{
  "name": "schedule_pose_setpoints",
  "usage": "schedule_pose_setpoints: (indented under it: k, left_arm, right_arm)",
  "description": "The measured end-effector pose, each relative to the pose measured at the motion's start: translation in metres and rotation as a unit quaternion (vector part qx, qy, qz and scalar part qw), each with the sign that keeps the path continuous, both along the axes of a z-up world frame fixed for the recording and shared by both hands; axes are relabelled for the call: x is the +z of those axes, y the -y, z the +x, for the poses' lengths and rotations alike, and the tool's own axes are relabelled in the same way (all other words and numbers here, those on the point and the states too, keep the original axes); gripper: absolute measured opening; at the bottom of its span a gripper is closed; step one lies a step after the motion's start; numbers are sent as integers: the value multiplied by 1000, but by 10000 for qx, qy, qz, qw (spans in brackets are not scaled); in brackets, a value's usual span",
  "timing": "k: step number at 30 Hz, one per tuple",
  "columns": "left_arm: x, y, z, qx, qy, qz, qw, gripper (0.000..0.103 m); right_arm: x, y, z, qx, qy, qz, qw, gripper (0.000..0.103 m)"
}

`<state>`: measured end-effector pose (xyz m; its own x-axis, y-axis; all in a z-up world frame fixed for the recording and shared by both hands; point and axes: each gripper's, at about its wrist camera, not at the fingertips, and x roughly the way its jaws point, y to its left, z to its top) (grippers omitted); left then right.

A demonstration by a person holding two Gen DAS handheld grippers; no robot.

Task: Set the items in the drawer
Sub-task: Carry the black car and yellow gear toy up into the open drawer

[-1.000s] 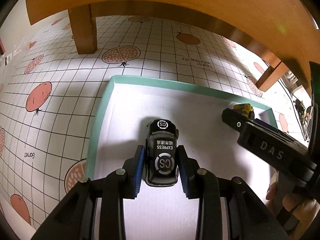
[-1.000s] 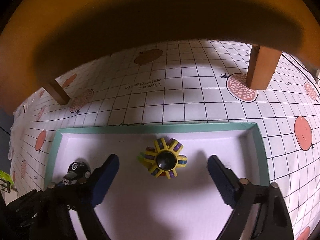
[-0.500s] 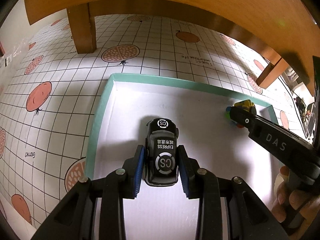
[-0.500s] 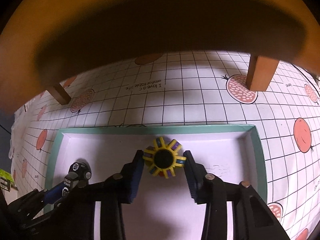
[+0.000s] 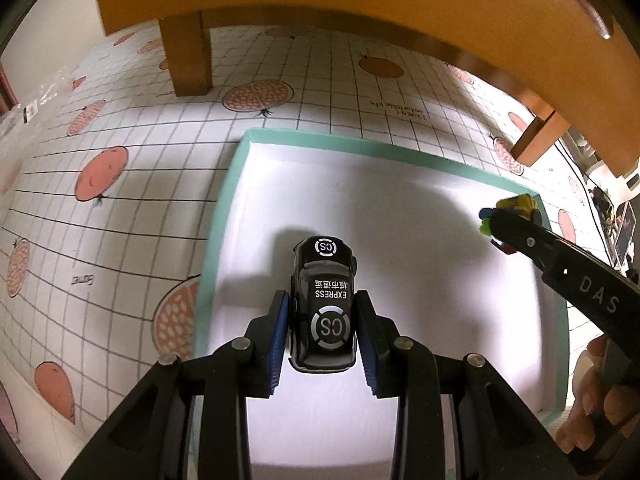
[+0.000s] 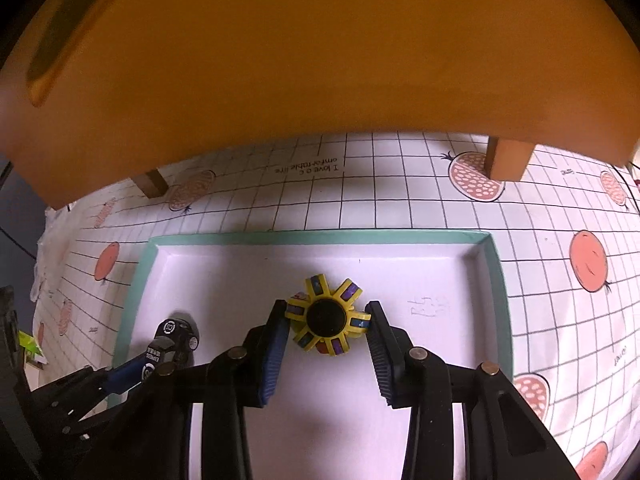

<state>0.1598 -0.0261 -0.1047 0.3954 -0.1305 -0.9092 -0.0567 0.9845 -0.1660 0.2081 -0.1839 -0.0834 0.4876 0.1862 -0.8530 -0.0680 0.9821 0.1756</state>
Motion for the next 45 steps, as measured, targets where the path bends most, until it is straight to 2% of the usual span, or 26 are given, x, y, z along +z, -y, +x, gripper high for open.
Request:
schedule_pose_setpoints:
  k: [12, 17, 25, 30, 36, 45]
  left_arm:
    - [54, -7, -12, -12, 489, 59, 9988, 34]
    - [77, -4, -15, -59, 695, 68, 9975, 34]
    - [114, 6, -20, -205, 1037, 90, 9944, 34]
    - [143, 9, -23, -242, 1321, 30, 9909, 34]
    - [180, 12, -30, -260, 1693, -89, 9852, 34]
    - [238, 11, -38, -298, 2276, -420, 9724, 34]
  right_arm:
    - [31, 18, -30, -311, 215, 262, 9989, 41]
    - [46, 32, -44, -597, 388, 598, 9957, 41]
    - [58, 47, -62, -1099, 390, 1017, 9880, 41]
    - [70, 50, -70, -1140, 437, 1108, 9863, 41]
    - [104, 40, -76, -877, 824, 830, 9893, 41]
    - [162, 38, -77, -804, 1384, 1011, 9819, 41]
